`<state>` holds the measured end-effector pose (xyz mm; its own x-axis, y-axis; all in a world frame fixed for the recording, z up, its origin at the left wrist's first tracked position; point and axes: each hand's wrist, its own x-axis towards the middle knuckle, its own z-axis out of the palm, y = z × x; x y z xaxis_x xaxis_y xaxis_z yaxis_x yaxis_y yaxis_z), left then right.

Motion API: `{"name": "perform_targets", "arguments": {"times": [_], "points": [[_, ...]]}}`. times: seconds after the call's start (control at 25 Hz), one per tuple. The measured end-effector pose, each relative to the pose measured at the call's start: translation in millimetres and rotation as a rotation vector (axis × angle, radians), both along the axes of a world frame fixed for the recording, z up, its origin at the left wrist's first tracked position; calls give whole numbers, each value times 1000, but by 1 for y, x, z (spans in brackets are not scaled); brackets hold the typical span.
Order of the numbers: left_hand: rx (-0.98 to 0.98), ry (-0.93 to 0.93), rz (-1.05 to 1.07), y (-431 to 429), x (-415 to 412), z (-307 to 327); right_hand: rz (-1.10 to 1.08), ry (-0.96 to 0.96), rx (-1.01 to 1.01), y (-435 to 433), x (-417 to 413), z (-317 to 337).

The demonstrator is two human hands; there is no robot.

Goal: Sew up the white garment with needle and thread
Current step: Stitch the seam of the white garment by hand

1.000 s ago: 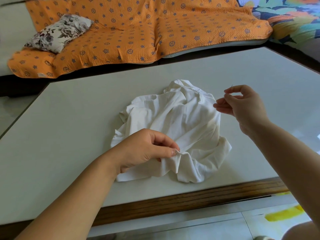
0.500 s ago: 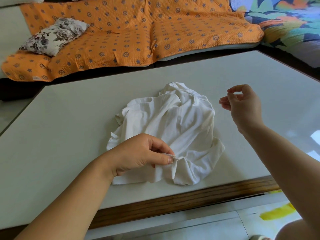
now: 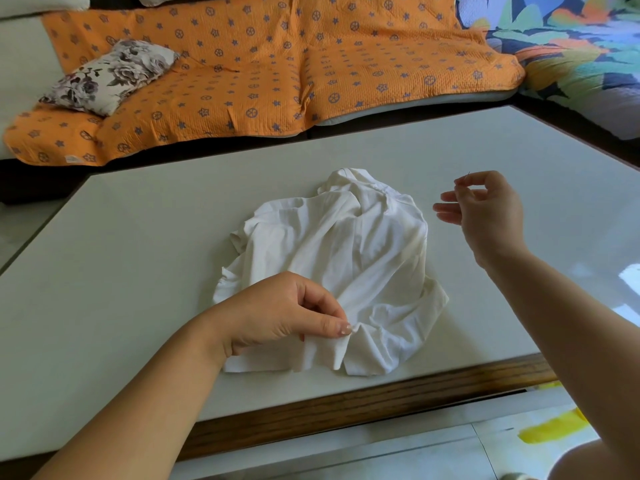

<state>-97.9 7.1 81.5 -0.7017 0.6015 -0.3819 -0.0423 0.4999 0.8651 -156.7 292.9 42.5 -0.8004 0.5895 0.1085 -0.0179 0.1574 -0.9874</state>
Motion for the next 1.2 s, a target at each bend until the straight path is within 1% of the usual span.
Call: {"name": "perform_targets", "arguments": {"times": [0.16, 0.28, 0.36, 0.48, 0.56, 0.64, 0.72, 0.84, 0.96, 1.2], "points": [[-27, -39, -84, -1, 0, 3, -50, 31, 5, 6, -2, -2], [-8, -32, -47, -1, -1, 2, -32, 14, -11, 6, 2, 4], [26, -27, 18, -1, -2, -1, 127, -55, -56, -9, 14, 17], [90, -65, 107, -1, -4, -4, 521, -178, -61, -45, 41, 35], [129, -112, 160, -1, -6, -5, 738, -260, -39, -63, 59, 42], [153, -138, 186, 0, -6, -7, 875, -321, -12, -71, 73, 44], [170, -152, 194, 0, -6, -6, 952, -359, 39, -73, 82, 45], [185, -164, 193, 0, -8, -6, 975, -381, 183, -76, 88, 44], [177, -160, 194, -1, -10, -8, 950, -367, 258, -80, 92, 41], [168, -162, 205, 0, -10, -8, 859, -243, 419, -84, 101, 36]]}}
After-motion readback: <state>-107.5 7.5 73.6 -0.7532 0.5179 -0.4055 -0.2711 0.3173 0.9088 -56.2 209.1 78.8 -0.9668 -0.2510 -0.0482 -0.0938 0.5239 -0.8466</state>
